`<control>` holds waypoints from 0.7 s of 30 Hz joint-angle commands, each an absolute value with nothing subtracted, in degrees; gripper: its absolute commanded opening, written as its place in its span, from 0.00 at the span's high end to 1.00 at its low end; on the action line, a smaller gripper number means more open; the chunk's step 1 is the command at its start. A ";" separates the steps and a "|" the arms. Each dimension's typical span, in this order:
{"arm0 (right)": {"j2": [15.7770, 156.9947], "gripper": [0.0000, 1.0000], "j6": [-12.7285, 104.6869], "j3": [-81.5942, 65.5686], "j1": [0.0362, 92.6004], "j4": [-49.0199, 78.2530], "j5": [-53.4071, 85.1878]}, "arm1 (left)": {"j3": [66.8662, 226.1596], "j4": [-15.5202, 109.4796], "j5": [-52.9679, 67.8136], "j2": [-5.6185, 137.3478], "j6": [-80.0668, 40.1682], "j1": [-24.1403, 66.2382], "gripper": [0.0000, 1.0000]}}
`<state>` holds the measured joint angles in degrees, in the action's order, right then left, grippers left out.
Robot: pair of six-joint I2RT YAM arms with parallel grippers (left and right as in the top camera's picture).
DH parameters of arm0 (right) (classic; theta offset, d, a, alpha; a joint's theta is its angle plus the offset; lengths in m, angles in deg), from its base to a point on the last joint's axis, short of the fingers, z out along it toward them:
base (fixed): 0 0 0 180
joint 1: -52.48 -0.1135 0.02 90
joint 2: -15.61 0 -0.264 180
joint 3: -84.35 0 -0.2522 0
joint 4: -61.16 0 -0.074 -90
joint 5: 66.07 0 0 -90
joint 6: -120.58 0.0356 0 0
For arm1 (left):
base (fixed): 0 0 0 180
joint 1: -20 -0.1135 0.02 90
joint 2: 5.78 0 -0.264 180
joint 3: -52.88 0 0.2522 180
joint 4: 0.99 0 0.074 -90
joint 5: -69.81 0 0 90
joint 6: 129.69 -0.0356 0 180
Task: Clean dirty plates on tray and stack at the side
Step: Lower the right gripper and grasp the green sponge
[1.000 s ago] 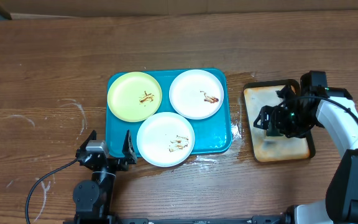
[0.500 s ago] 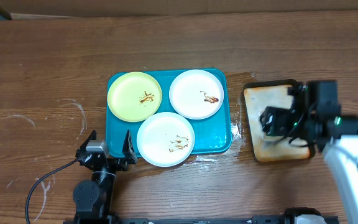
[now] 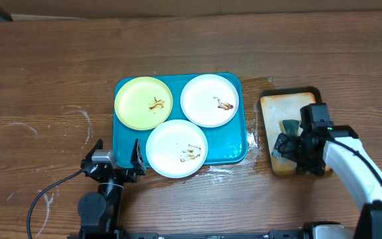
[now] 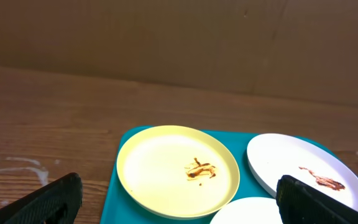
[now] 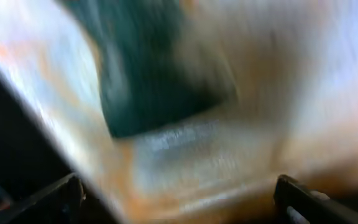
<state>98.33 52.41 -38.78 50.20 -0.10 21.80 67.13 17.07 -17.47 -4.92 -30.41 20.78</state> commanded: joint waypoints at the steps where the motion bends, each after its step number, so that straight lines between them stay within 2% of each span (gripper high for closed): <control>1: 100.21 0.00 48.71 -38.69 50.26 3.76 22.46 | 66.93 17.11 -17.67 -5.47 -30.47 20.93 0.00; 11: 100.56 0.01 45.10 -38.65 50.64 11.79 19.99 | 66.93 17.11 -17.67 -5.47 -30.47 20.93 0.00; 15: 100.56 0.19 45.10 -38.65 50.64 11.37 20.05 | 66.93 17.09 -17.67 -5.47 -30.47 20.93 0.00; 21: 100.56 0.26 45.15 -38.65 50.64 11.09 20.27 | 66.93 17.11 -17.67 -5.47 -30.47 20.93 0.00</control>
<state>100.65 45.32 -38.78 50.26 10.87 20.32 67.13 17.07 -17.47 -4.92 -30.39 20.78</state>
